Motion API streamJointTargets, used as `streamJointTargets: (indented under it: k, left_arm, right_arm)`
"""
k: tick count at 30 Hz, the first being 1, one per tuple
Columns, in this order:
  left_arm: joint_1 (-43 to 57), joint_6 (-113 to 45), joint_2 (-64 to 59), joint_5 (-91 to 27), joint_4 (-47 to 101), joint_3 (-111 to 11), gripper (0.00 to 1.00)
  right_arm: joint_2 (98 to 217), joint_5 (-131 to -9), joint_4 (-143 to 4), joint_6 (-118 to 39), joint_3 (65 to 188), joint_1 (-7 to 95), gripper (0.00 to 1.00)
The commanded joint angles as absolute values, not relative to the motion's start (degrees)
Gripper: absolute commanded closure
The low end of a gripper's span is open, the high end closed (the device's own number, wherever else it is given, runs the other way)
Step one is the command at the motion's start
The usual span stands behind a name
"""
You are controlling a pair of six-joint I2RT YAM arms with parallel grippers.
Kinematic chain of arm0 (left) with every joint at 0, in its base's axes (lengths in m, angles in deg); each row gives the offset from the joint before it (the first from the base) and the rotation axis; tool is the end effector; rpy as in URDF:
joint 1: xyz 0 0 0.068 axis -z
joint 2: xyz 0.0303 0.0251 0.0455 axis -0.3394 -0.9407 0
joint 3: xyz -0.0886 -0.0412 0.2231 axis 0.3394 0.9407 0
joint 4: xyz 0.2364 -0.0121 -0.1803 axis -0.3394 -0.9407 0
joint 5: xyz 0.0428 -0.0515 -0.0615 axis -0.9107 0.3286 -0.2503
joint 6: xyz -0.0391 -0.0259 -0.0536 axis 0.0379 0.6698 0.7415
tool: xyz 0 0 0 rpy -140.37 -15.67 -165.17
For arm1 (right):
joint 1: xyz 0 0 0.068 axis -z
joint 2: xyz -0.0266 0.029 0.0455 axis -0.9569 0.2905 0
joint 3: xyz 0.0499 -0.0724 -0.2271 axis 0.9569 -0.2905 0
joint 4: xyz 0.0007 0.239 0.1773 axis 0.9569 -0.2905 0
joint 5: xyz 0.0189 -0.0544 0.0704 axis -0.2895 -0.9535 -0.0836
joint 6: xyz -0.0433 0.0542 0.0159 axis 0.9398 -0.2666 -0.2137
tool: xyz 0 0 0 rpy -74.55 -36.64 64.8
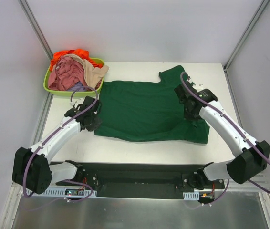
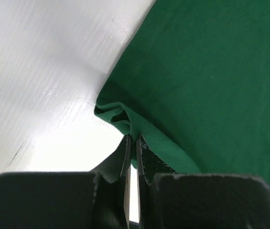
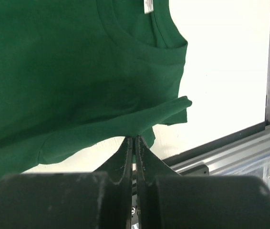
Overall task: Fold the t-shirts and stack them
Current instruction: Fold the flattened tshirt in 1/3 of the way
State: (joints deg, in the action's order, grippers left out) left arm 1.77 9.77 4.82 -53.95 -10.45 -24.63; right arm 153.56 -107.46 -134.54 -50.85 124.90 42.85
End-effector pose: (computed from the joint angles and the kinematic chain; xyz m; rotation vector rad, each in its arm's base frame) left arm 0.2750 -0.0937 0.1752 -0.8240 2.3916 -0.2319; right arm 0.2737 0.1259 0.2710 -0.1417 2.5589 -0.4223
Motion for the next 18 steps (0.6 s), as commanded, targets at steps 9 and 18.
streamJointTargets:
  k: [9, 18]
  left_arm:
    - [-2.08, 7.70, -3.28, -59.00, -9.62, -33.38, 1.00]
    - [-4.28, 6.30, -12.68, -56.71, -9.26, -38.57, 1.00]
  right_arm:
    - [165.03, -108.20, -130.61, -43.03, 137.29, 48.06, 0.99]
    - [175.04, -108.20, -130.79, -40.65, 145.91, 50.43, 0.98]
